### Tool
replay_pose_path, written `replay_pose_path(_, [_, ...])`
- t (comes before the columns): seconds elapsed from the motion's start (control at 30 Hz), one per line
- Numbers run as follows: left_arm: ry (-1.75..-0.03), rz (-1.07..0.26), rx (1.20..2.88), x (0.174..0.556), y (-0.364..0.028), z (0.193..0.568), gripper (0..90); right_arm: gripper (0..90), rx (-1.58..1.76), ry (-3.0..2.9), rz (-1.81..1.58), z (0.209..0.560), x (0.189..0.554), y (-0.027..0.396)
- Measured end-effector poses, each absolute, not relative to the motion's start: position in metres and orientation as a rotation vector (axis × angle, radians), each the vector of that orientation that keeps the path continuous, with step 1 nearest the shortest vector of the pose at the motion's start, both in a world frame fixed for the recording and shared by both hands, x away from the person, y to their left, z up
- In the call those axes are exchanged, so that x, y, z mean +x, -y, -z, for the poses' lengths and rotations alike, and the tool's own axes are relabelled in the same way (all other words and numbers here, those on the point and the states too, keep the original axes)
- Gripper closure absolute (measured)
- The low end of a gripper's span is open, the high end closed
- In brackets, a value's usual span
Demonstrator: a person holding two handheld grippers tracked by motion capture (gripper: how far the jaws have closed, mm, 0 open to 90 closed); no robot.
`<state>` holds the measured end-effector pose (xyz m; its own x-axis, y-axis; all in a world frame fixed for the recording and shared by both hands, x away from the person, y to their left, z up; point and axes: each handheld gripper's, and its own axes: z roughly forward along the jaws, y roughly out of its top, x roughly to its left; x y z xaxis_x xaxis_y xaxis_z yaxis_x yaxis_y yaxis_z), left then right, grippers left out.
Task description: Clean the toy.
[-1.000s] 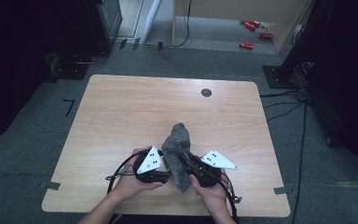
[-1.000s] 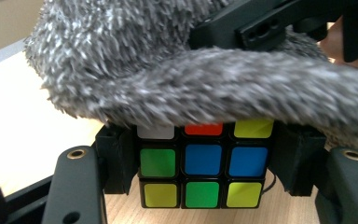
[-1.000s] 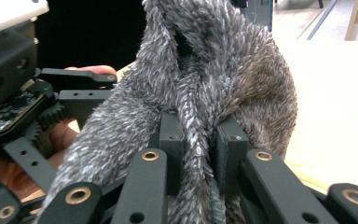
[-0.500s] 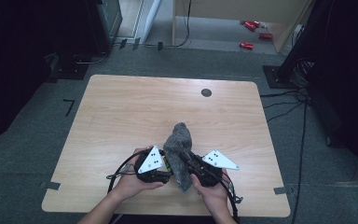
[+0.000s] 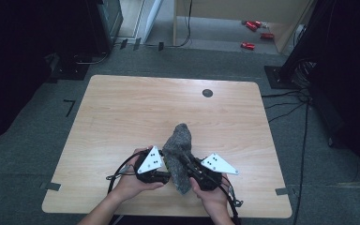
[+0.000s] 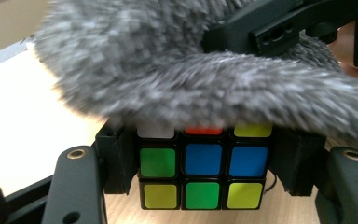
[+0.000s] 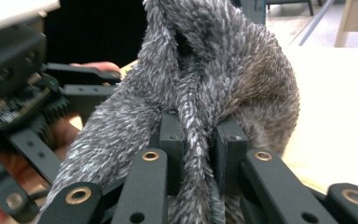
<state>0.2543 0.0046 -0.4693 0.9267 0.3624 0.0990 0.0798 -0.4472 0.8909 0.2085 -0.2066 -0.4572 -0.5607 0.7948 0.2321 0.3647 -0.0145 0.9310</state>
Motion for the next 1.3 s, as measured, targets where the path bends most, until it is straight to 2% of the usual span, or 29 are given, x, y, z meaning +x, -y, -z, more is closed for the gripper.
replay_pose_path(0.13, [-0.293, -0.329, 2.026, 0.251, 0.000, 0.470, 35.4, 77.6, 1.210, -1.889, -1.600, 0.458, 0.212, 0.209])
replay_pose_path(0.43, [-0.357, -0.356, 1.984, 0.264, -0.021, 0.464, 35.4, 78.9, 1.231, -1.876, -1.566, 0.463, 0.215, 0.219])
replay_pose_path(0.73, [-0.301, -0.363, 2.034, 0.252, -0.005, 0.469, 35.4, 79.1, 1.148, -1.925, -1.580, 0.457, 0.209, 0.204])
replay_pose_path(0.97, [-0.361, -0.352, 1.977, 0.262, -0.021, 0.462, 35.4, 79.4, 1.239, -1.877, -1.567, 0.462, 0.218, 0.223])
replay_pose_path(1.3, [-0.323, -0.339, 2.015, 0.252, -0.005, 0.468, 35.4, 79.7, 1.128, -1.934, -1.599, 0.454, 0.206, 0.203])
